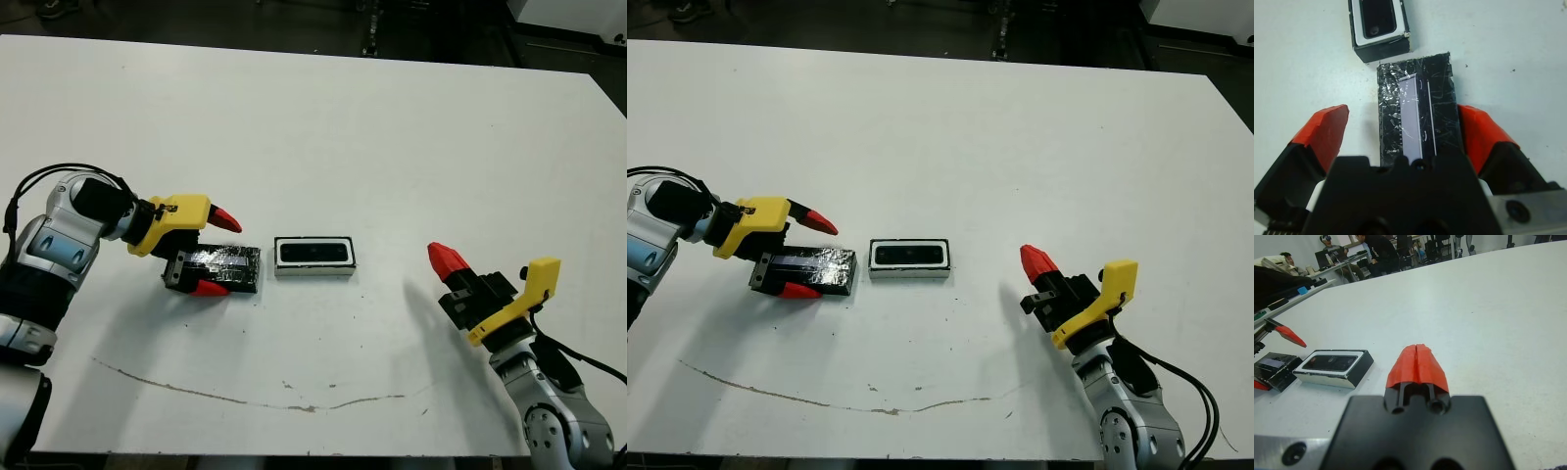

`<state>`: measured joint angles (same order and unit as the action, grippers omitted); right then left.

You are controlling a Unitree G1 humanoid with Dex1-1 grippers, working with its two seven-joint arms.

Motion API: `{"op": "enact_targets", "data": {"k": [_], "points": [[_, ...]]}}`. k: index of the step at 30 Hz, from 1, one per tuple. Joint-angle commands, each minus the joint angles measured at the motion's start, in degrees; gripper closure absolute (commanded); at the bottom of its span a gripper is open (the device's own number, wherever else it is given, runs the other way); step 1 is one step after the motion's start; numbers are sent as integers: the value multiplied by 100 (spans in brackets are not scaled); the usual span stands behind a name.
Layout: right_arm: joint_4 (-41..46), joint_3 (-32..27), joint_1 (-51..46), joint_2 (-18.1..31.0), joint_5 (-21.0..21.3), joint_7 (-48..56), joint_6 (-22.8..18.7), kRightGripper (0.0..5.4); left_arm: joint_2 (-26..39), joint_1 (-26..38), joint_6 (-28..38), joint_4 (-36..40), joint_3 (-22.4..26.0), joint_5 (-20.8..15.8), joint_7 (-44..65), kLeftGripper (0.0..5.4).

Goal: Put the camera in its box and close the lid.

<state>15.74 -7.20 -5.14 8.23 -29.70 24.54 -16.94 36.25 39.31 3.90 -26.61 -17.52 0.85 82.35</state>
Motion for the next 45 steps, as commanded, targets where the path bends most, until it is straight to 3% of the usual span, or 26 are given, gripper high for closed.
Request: {"op": "enact_targets", "data": {"k": [1,8,20,27,31,37,42,45], "points": [[14,-22,-77,84,3,-14,-40,539,70,-94,-315,39,-172,210,-46,0],[8,-10,-75,95,41,-28,-35,540,182,-83,-963,345,-292,223,31,50],[-24,-9,-95,72,38,-17,30,540,244,100,-556,122,-670,447,318,215],[-33,-29,-94,50,-60,-8,-30,540,197,165,-245,-136,-762,444,301,223],[-40,-4,-106,62,-5,-7,27,540,220,100,-398,32,-659,452,37,223],[-39,5,-127,40,10,-46,7,540,159,-153,-758,298,-209,169,-534,223],[-42,37,-145,38,33,-41,39,540,13,-410,-1181,802,486,-251,-1339,223],[-58,62,-147,40,86,-24,91,540,-136,-390,-1970,1074,812,-628,-1617,223]]}}
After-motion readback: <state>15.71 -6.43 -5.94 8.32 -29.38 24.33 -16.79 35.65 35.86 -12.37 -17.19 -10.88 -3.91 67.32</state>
